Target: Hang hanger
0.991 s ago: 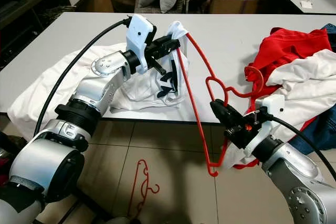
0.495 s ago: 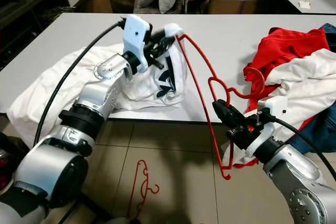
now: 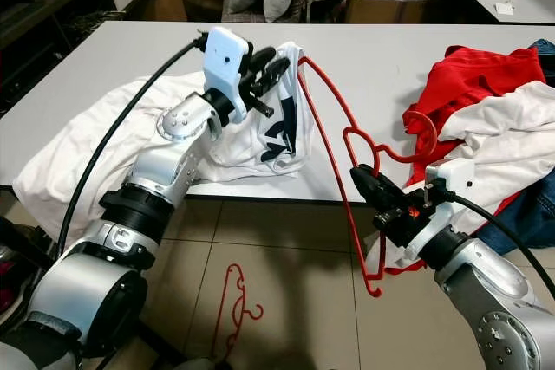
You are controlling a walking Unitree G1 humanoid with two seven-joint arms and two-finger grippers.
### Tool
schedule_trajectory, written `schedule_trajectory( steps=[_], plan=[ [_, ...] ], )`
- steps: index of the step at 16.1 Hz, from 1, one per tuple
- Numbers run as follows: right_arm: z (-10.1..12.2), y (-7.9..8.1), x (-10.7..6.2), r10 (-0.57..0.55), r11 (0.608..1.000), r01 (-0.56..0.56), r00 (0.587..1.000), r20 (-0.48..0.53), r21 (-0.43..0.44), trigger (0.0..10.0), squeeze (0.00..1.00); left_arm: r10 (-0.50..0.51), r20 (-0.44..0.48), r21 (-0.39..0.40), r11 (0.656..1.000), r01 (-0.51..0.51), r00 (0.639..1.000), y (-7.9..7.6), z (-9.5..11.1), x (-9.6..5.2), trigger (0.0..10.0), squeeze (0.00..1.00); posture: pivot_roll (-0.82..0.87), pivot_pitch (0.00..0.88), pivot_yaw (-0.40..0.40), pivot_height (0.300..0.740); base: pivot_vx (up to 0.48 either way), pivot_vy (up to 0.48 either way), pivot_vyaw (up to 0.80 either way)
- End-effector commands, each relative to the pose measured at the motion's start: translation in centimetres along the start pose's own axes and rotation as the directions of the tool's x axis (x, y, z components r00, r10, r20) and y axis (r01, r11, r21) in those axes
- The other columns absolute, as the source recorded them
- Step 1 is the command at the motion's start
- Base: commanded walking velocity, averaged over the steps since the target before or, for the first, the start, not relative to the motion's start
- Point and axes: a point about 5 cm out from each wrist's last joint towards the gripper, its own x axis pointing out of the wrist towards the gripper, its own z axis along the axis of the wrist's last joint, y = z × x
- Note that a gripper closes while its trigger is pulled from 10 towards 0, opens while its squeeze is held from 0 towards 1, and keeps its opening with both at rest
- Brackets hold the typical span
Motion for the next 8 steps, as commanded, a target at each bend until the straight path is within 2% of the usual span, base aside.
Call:
schedule_trajectory(
  steps=[1, 2, 3, 5, 6, 8],
  plan=[
    [0.23, 0.16, 0.11, 0.017, 1.000, -0.017, 1.000, 0.010, -0.001, 10.0, 0.00, -0.034, 0.004, -0.020, 0.999, 0.034, 0.999, -0.55, 0.15, 0.06, 10.0, 0.00, -0.11, 0.030, 0.071, 0.740, 0.000, 0.000, 0.00],
    [0.23, 0.19, 0.11, 0.019, 1.000, -0.019, 1.000, 0.011, -0.001, 10.0, 0.00, -0.054, 0.003, -0.040, 0.998, 0.055, 0.999, -0.92, 0.10, 0.11, 10.0, 1.00, -0.11, 0.029, 0.073, 0.740, 0.000, 0.000, 0.00],
    [0.23, 0.21, 0.10, 0.020, 1.000, -0.020, 1.000, 0.011, -0.001, 10.0, 0.00, -0.068, -0.007, -0.048, 0.997, 0.067, 0.998, -1.24, -0.05, 0.21, 10.0, 1.00, -0.11, 0.029, 0.073, 0.740, 0.000, 0.000, 0.00],
    [0.22, 0.24, 0.06, 0.024, 1.000, -0.024, 1.000, 0.012, -0.001, 10.0, 0.00, -0.028, -0.022, -0.068, 0.997, 0.027, 0.999, -1.15, -0.25, 0.49, 10.0, 0.99, -0.12, 0.025, 0.075, 0.740, 0.000, 0.000, 0.00],
    [0.21, 0.27, 0.06, 0.028, 1.000, -0.028, 1.000, 0.011, -0.002, 10.0, 0.00, -0.015, -0.034, -0.060, 0.998, 0.013, 0.999, -1.02, -0.35, 0.59, 10.0, 0.00, -0.12, 0.023, 0.076, 0.740, 0.000, 0.000, 0.00],
    [0.20, 0.29, 0.05, 0.031, 1.000, -0.031, 0.999, 0.011, -0.003, 10.0, 0.00, 0.007, -0.046, -0.052, 0.999, -0.009, 0.999, -0.78, -0.39, 0.69, 10.0, 0.00, -0.12, 0.021, 0.077, 0.740, 0.000, 0.000, 0.00]
  ],
)
